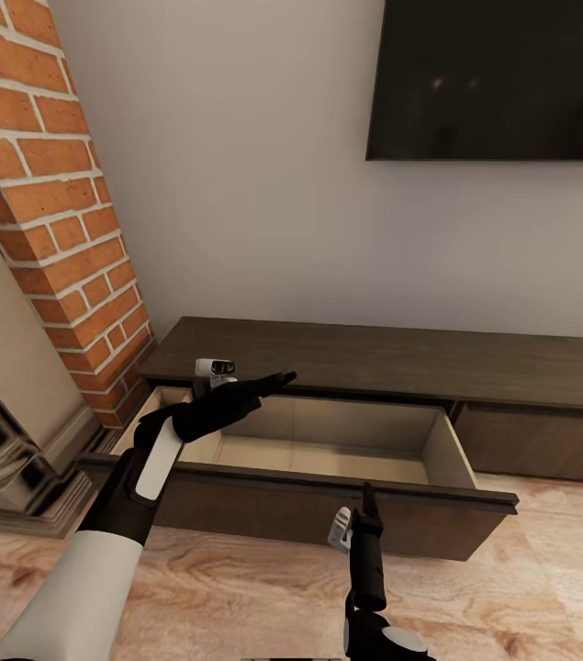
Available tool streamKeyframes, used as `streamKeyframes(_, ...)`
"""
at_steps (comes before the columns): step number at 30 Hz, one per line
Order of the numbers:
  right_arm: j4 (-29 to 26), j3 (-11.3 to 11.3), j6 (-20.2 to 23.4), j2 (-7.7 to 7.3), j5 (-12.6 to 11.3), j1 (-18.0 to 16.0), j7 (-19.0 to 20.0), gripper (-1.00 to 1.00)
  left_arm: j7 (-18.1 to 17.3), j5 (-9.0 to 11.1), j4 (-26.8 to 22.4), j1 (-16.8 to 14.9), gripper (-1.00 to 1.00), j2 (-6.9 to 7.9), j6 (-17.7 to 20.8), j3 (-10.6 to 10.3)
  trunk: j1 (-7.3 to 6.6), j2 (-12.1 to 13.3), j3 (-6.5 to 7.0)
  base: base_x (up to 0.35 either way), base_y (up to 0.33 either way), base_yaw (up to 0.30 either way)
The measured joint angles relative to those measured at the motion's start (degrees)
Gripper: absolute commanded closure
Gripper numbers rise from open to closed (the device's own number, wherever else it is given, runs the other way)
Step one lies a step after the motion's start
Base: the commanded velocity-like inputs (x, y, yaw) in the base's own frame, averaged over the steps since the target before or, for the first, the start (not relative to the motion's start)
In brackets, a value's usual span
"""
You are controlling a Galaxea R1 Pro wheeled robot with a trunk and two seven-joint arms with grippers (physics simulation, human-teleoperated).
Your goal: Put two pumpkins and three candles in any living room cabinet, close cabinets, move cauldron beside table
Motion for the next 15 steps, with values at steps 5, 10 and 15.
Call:
streamKeyframes(5,0.0,0.0,-0.1,0.00,-0.1,0.0,0.1,-1.00,0.0,0.0,0.0,0.0,-1.00,0.07,0.0,0.4,0.00,0.0,0.00,0.000,0.000,0.000)
streamKeyframes(10,0.0,0.0,-0.1,0.00,-0.1,0.0,0.1,-1.00,-0.1,0.3,0.0,0.1,-1.00,0.08,0.0,1.3,0.00,0.0,0.00,0.000,0.000,0.000)
streamKeyframes(15,0.0,0.0,-0.1,0.00,-0.1,0.0,0.0,-1.00,0.0,1.5,-0.1,0.1,-1.00,0.11,0.1,2.3,0.00,0.0,0.00,0.000,0.000,0.000)
